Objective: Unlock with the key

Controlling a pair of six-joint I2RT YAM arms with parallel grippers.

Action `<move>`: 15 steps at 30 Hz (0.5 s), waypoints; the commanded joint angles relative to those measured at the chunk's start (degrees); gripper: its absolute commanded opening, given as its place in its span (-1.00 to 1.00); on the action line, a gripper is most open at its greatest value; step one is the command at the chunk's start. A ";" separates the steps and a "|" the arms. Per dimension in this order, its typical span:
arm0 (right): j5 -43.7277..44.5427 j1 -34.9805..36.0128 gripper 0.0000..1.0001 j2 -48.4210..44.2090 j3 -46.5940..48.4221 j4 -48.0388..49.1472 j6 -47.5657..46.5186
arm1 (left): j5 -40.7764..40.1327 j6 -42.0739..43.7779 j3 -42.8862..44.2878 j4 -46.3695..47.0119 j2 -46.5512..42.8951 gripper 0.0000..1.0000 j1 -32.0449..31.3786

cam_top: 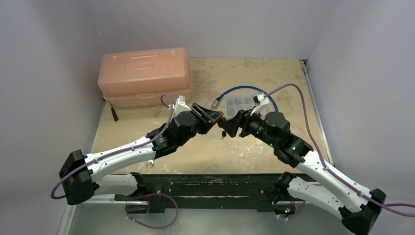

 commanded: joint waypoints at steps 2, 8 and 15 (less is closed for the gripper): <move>4.37 1.52 0.39 0.74 -0.96 6.92 0.80 | -0.96 -1.99 -0.14 5.22 -2.11 -1.00 -0.14; 7.78 3.58 0.34 2.46 -1.23 9.29 0.62 | -0.87 -2.52 -0.64 5.90 -2.44 -1.00 -0.14; 9.31 4.61 0.30 5.04 -1.36 11.33 0.61 | -1.39 -2.58 -1.47 6.42 -3.37 -1.00 -0.14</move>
